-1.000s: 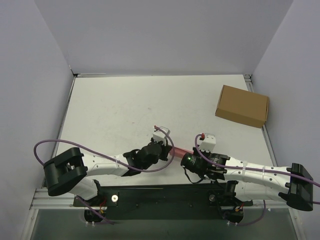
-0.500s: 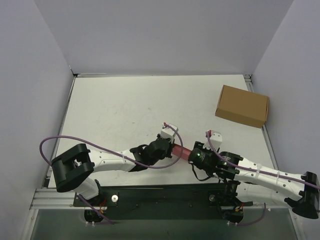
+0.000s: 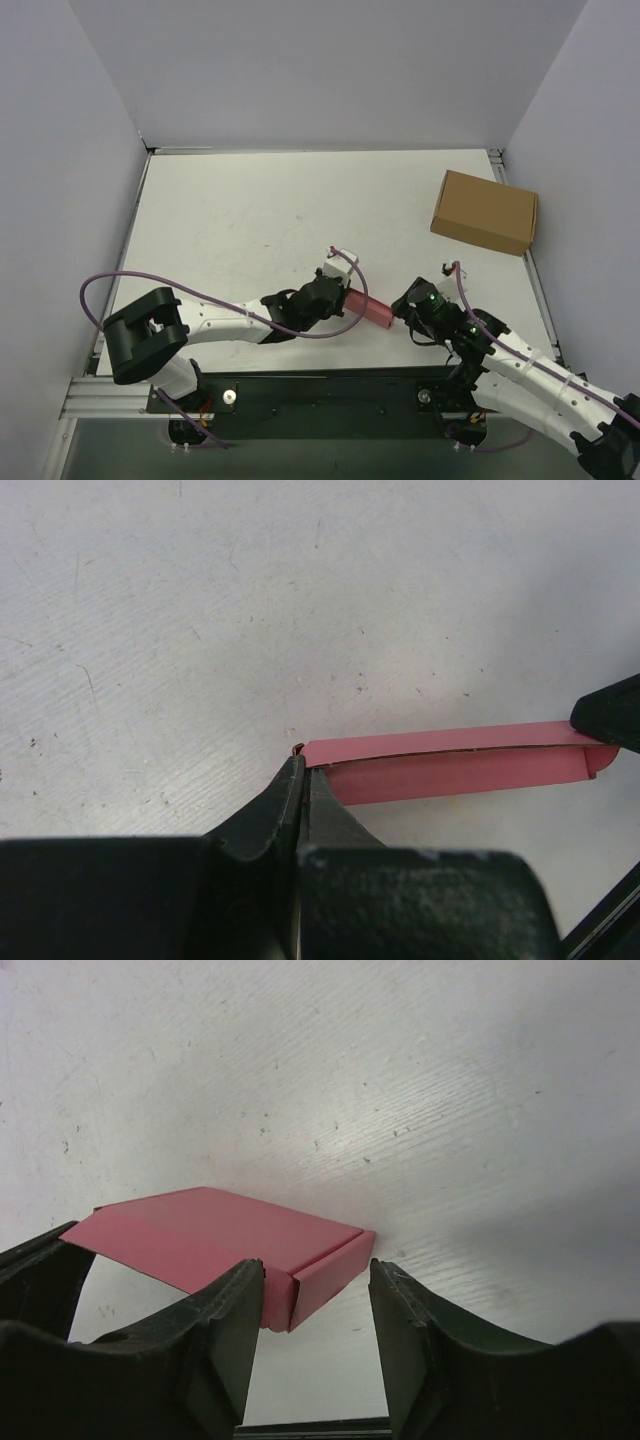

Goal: Fold the paper box

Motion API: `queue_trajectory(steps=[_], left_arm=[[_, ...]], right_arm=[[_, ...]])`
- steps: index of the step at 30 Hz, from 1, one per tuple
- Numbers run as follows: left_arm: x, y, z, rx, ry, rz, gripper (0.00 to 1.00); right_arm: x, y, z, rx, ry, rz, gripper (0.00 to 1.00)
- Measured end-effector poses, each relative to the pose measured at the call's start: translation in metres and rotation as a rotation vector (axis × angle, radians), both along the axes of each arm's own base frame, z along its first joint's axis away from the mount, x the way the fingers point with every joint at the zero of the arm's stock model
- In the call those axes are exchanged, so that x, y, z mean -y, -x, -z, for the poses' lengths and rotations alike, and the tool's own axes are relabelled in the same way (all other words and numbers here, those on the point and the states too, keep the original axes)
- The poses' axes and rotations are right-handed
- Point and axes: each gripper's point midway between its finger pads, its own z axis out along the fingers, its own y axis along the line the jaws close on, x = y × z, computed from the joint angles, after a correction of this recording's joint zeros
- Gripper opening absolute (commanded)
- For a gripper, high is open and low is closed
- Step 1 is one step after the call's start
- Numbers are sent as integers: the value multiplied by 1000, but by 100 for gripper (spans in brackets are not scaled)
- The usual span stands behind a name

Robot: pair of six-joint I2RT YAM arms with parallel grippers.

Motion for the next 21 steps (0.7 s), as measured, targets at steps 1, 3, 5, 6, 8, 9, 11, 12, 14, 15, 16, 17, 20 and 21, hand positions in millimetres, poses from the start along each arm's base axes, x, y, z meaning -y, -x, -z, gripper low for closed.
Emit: queue_trajectory(steps=[1, 3, 5, 6, 8, 9, 11, 12, 14, 15, 16, 17, 20, 21], left_arm=[[0, 0, 0, 1, -3, -1, 0], [0, -1, 0, 3, -10, -4, 0], [0, -1, 0, 5, -13, -5, 0], [0, -1, 0, 5, -14, -5, 0], [0, -1, 0, 7, -18, -6, 0], [0, 0, 0, 8, -19, -6, 0], [0, -1, 0, 8, -22, -6, 0], [0, -1, 0, 9, -23, -6, 0], [0, -1, 0, 11, -24, -7, 0], [0, -1, 0, 11, -26, -6, 0], [0, -1, 0, 11, -29, -5, 0], [1, -1, 0, 13, -30, -4, 0], [1, -1, 0, 13, -33, -4, 0], [1, -1, 0, 13, -34, -4, 0]], right_arm=[[-2, -1, 2, -1, -15, 3, 45], [-8, -2, 3, -4, -45, -11, 44], [-13, -1, 2, -4, -69, -22, 43], [-14, -1, 2, -4, -77, -24, 43], [-17, -1, 2, -2, -98, -24, 42], [-17, -1, 2, -1, -105, -20, 42], [-18, 0, 2, 2, -121, -17, 42], [-18, 0, 1, 3, -128, -17, 42], [-19, 1, -1, 10, -141, -13, 42], [-19, 1, -2, 13, -148, -11, 42], [-19, 1, -4, 16, -153, -10, 42], [-18, 1, -5, 19, -158, -8, 42], [-17, 2, -5, 19, -159, -7, 38], [-17, 3, -5, 19, -160, -7, 38]])
